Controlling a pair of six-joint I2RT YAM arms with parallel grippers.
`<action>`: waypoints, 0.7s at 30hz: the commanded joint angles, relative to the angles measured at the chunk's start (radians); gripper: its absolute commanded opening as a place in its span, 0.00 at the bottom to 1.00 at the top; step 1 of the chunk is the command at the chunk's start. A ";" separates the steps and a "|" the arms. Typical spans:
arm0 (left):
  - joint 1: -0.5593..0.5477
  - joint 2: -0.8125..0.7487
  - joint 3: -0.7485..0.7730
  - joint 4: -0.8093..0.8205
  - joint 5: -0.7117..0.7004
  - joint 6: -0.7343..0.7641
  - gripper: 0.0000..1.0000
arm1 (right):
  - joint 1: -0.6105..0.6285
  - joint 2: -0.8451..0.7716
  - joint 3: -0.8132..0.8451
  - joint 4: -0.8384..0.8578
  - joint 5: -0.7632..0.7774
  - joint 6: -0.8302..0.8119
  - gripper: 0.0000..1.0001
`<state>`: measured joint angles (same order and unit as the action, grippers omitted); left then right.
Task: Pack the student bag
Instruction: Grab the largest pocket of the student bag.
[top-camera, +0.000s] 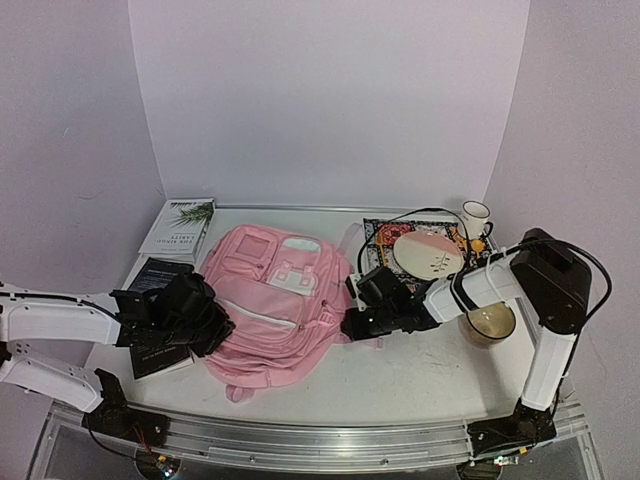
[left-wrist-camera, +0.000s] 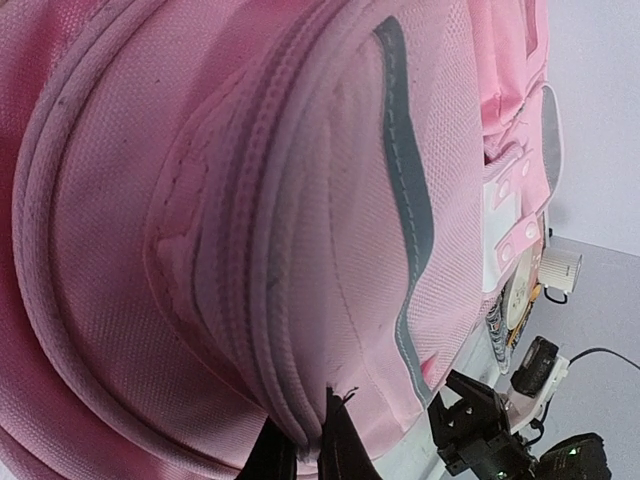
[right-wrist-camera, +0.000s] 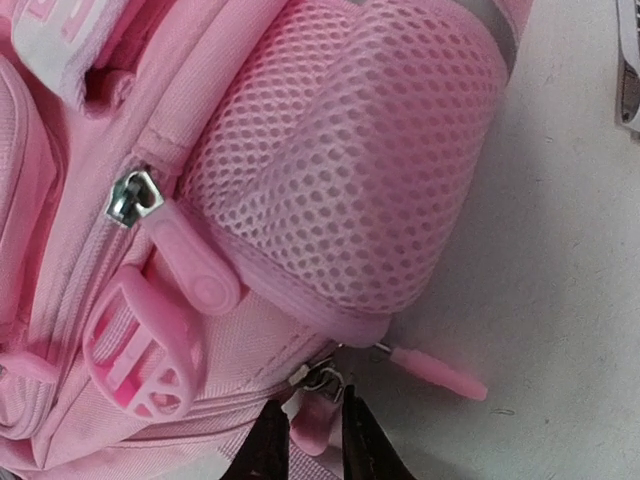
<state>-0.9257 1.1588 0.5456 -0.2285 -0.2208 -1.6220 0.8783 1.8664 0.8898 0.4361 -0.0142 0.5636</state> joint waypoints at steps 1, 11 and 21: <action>0.002 -0.020 -0.033 0.105 0.008 -0.048 0.00 | -0.001 -0.039 0.002 -0.017 -0.083 -0.011 0.04; 0.002 -0.022 -0.147 0.340 -0.005 -0.201 0.00 | 0.047 -0.153 0.046 -0.239 -0.123 -0.050 0.00; 0.001 -0.052 -0.129 0.396 -0.102 -0.257 0.00 | 0.221 -0.118 0.167 -0.365 -0.115 -0.045 0.00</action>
<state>-0.9268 1.1391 0.3771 0.0726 -0.2338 -1.8417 1.0205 1.7538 0.9661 0.1448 -0.0854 0.5343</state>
